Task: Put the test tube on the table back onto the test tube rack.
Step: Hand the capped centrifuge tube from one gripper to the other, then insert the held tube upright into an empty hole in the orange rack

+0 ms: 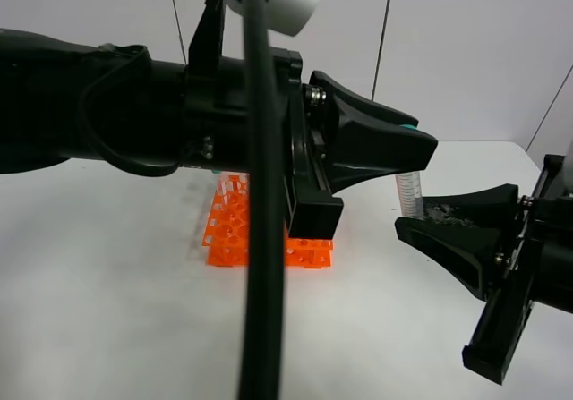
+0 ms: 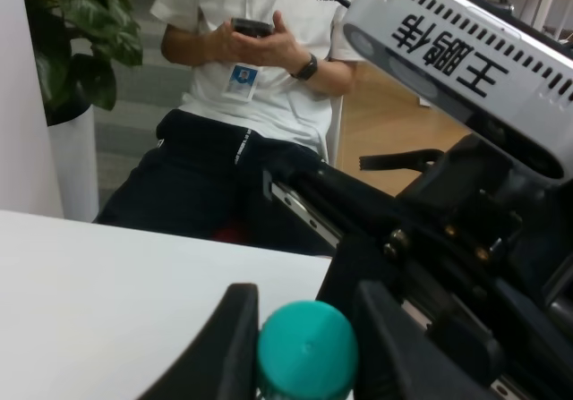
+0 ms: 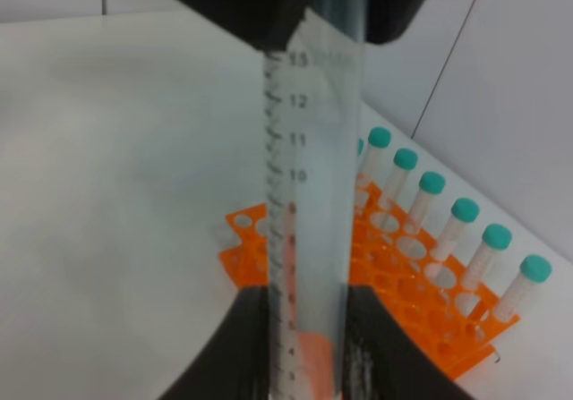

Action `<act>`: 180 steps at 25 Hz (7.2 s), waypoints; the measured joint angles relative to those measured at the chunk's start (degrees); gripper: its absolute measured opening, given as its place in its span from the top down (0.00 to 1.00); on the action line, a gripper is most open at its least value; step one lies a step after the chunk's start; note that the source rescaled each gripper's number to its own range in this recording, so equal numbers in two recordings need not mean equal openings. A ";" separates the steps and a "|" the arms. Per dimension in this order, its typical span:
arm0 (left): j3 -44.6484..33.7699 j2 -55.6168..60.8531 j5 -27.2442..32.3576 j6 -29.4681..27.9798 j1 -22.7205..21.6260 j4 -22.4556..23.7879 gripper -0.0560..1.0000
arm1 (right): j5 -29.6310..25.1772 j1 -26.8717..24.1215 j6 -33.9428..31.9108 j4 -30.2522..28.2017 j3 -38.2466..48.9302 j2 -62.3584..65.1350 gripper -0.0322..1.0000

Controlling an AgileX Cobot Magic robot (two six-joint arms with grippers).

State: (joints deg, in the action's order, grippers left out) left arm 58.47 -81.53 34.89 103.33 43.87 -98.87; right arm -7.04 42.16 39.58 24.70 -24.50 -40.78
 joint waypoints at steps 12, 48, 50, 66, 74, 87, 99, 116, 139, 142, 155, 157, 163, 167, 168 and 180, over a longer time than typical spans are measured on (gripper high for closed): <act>-0.42 -0.75 -3.52 0.30 0.00 2.03 0.94 | 3.28 0.19 -0.13 2.51 -0.18 -6.94 0.94; -0.06 -0.13 -11.41 1.50 0.00 -0.02 0.94 | -10.53 -15.04 -18.25 -11.81 -0.01 -7.80 0.16; -0.06 -0.13 -11.73 1.50 0.00 -0.02 0.94 | -10.85 -17.53 -22.15 -13.70 -0.01 -7.80 0.16; -0.06 -0.13 -12.30 1.50 0.00 -0.02 0.94 | -23.03 -33.12 -54.35 -35.26 -3.41 -7.80 0.00; -0.06 -0.13 -12.30 0.13 0.00 -0.04 0.94 | -47.81 -35.50 -55.28 -41.09 -14.51 -7.80 0.00; -0.06 -0.13 -12.06 -0.95 0.00 -0.11 0.94 | -57.59 -35.50 -42.35 -19.29 -16.54 -7.55 0.00; -0.06 -0.13 -11.64 -1.06 0.00 -0.16 0.94 | -62.67 -35.50 -44.11 -24.70 -16.54 3.68 0.00; -0.06 -0.13 -10.19 -1.11 0.00 -0.10 0.94 | -56.56 -35.50 -40.29 -26.02 -8.11 24.13 0.00; -0.06 -0.13 -9.72 -1.11 0.00 -0.10 0.94 | -51.86 -43.96 -40.35 -27.58 -3.84 41.11 0.00; -0.06 -0.13 -9.68 -1.11 0.00 -0.10 0.94 | -51.86 -43.78 -40.35 -27.53 -3.84 41.11 0.00; -0.06 -0.13 -8.80 -1.06 0.00 -0.10 0.94 | -51.82 -42.46 -40.35 -27.53 -3.84 41.11 0.00; -0.06 -0.13 -8.80 -1.06 0.00 -0.16 0.94 | -51.82 -42.46 -40.35 -27.53 -3.84 41.11 0.00; -0.06 -0.13 -8.73 -1.06 0.00 0.07 0.94 | -51.82 -42.46 -40.35 -27.53 -3.84 41.11 0.00; -0.06 -0.08 -10.09 -1.06 0.00 0.46 0.94 | -51.82 -42.46 -40.41 -27.53 -3.84 41.11 0.00; -0.06 -0.06 -11.10 -1.06 0.00 1.19 0.94 | -51.82 -42.46 -40.41 -27.53 -3.84 41.11 0.00; -0.93 -0.06 -38.56 -54.98 3.13 53.21 0.94 | -51.82 -42.46 -40.41 -27.53 -3.84 41.11 0.00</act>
State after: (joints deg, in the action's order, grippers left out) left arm 57.54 -81.59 -3.67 48.35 47.00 -45.66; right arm -58.86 -0.31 -0.83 -2.83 -28.34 0.32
